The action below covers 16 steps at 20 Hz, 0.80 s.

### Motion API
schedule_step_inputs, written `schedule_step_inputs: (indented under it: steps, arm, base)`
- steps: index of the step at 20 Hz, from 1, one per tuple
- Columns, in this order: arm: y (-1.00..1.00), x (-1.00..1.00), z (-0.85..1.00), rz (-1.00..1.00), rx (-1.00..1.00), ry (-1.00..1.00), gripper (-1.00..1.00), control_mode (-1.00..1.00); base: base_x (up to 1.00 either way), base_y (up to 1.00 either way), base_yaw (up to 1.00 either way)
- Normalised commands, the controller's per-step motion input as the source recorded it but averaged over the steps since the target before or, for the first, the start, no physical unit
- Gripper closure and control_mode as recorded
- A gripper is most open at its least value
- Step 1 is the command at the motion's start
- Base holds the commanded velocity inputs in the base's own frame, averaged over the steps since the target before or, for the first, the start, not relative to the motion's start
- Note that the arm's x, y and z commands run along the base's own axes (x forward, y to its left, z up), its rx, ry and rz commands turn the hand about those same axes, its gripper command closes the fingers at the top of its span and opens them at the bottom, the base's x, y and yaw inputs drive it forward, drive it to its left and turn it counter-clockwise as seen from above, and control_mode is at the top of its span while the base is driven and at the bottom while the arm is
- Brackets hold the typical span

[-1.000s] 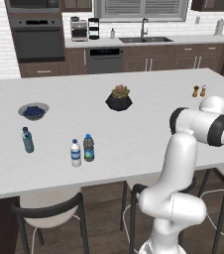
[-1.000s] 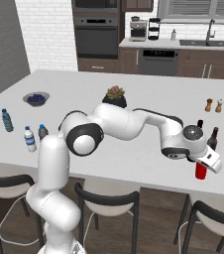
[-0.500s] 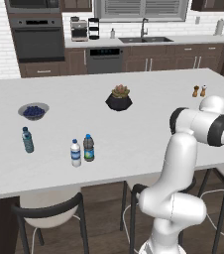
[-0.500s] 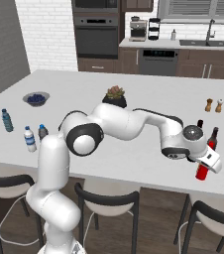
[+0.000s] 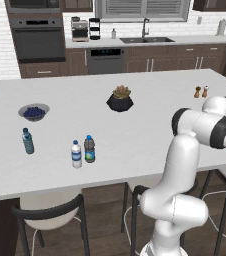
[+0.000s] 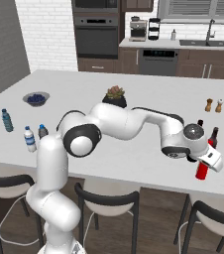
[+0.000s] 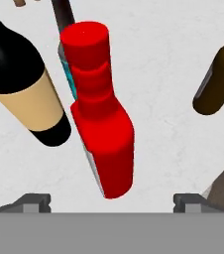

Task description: Move the plastic bottles in the middle to the plastics group, and the glass bottles in the middle to the glass group.

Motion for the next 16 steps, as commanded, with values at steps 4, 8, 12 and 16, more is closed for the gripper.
schedule_step_inputs:
  steps: [4, 8, 12, 16]
  arm:
    - [0.02, -0.19, 0.44, 0.0, 0.0, -0.03, -1.0, -1.0]
    - [0.22, -0.45, 0.61, 0.0, -0.01, -0.07, -1.0, -1.0]
    - [0.7, -0.61, 0.48, 0.07, -0.04, -0.02, -1.0, -1.0]
    - [0.95, -0.55, 0.32, 0.08, -0.05, 0.0, -1.0, -1.0]
  base:
    - [0.0, 0.0, 0.0]
    - [0.0, 0.0, 0.0]
    - [0.0, 0.0, 0.0]
    - [0.0, 0.0, 0.0]
